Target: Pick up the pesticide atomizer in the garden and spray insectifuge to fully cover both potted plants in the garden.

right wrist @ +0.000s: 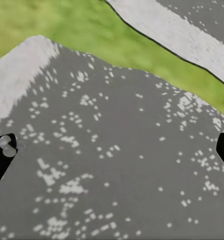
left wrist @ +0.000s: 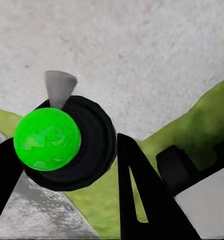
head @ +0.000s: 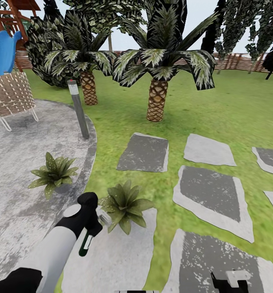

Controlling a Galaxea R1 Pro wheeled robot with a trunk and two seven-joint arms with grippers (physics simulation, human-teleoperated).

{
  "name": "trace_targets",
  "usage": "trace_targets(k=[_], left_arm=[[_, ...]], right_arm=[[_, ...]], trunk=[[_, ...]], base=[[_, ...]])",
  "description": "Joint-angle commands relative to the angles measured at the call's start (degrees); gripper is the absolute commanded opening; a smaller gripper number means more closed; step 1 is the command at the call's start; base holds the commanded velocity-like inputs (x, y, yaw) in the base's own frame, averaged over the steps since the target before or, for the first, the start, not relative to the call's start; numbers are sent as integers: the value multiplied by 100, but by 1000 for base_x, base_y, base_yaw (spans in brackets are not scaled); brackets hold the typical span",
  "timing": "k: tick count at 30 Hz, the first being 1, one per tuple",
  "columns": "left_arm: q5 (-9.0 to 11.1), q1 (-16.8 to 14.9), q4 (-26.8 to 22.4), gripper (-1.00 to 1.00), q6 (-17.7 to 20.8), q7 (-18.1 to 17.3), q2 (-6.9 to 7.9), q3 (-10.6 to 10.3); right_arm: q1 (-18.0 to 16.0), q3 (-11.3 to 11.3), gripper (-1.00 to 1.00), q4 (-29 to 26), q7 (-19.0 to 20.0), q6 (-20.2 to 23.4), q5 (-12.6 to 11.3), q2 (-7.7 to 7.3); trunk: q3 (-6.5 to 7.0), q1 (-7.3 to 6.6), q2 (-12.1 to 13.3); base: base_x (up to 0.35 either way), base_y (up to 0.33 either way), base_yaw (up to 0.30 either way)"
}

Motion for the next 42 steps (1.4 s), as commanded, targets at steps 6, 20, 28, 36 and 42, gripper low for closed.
trace_targets(k=[6, 20, 28, 36, 42], left_arm=[[-208, 22, -36, -100, 55, -259, -21, -3], [-202, 1, -50, -100, 97, -262, 26, 35], [-202, 4, -56, -100, 111, -261, 31, 35], [-208, 66, -55, -100, 109, -245, 52, 62], [-210, 112, -47, -100, 108, -228, 52, 53]], right_arm=[[-3, -48, 100, -3, 49, -22, 5, 0], [-3, -43, 100, 6, 42, -13, 5, 6], [-3, -43, 100, 6, 43, -13, 5, 6], [-3, -43, 100, 9, 42, -13, 5, 8], [-3, -43, 100, 13, 44, -13, 5, 8]], trunk=[[-5, -1, -2], [-5, -1, -2], [-5, -1, -2], [-5, -1, -2], [-5, -1, -2]], base=[[90, -69, 0], [26, -216, 190], [45, -220, 84], [-68, -144, 252], [295, -6, 261]])
